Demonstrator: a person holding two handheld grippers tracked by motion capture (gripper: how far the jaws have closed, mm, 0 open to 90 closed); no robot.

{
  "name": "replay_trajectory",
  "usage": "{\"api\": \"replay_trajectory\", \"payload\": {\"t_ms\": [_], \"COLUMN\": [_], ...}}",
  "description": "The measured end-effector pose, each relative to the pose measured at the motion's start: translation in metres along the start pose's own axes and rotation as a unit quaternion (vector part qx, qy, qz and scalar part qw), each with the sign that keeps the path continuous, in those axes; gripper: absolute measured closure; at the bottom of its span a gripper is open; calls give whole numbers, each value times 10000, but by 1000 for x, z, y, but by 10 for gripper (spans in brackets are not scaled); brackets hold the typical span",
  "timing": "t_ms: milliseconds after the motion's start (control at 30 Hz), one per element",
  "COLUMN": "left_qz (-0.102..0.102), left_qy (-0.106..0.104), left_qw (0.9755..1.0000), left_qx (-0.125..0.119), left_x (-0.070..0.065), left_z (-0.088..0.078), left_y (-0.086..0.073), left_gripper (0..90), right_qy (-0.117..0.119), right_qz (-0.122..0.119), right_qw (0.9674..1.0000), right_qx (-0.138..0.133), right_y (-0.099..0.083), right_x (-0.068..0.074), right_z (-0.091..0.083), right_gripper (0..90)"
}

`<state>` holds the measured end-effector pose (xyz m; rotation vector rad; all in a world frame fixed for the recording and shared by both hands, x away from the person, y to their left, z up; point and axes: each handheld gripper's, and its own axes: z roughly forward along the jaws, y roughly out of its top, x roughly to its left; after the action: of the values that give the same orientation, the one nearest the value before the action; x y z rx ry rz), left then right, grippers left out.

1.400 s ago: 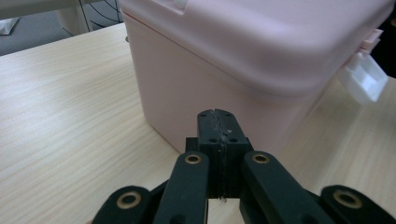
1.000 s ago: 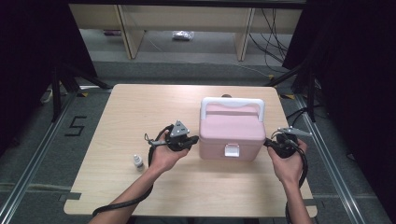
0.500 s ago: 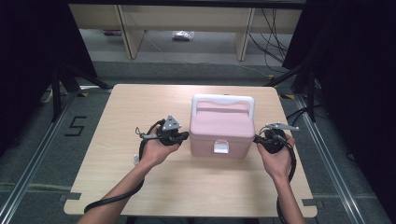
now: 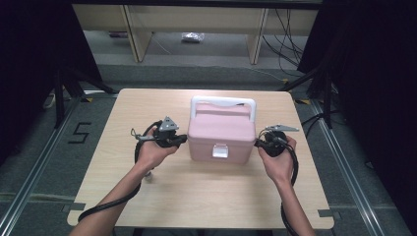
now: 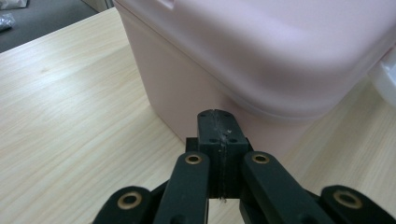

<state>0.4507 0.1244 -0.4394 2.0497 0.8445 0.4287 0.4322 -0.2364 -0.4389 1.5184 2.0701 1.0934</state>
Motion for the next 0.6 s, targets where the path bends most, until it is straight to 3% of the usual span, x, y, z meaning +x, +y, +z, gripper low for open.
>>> {"api": "replay_trajectory", "payload": {"t_ms": [33, 67, 133, 267, 367, 400, 467, 533, 600], "left_qz": [5, -1, -61, -160, -198, -218, -289, -224, -239], "left_qy": [10, 31, 43, 67, 104, 103, 119, 179, 188], "left_qw": [10000, 10000, 10000, 9998, 9997, 9997, 9995, 9995, 9995], "left_qx": [-5, 13, 44, 20, 33, 50, -3, 90, 110], "left_x": [2, 4, 9, 18, 23, 26, 28, 35, 39], "left_z": [-1, -2, -5, -8, -11, -13, -14, -20, -23], "left_y": [-1, -1, -3, -5, -6, -8, -9, -12, -14], "left_gripper": [897, 897, 897, 897, 897, 897, 897, 897, 897], "right_qy": [-11, -11, -25, -2, 54, 14, 27, 115, 123], "right_qz": [147, 147, -100, -106, -258, -163, -210, -321, -286], "right_qw": [9999, 9999, 9999, 9999, 9996, 9998, 9998, 9994, 9995], "right_qx": [14, 14, 11, 27, 36, 63, 28, 26, 65], "right_y": [2, 2, 6, 12, 15, 18, 19, 23, 24], "right_x": [8, 8, 10, 18, 20, 26, 27, 32, 37], "right_z": [3, 3, 8, 14, 17, 19, 21, 25, 27], "right_gripper": [900, 900, 900, 900, 900, 900, 900, 900, 900]}}
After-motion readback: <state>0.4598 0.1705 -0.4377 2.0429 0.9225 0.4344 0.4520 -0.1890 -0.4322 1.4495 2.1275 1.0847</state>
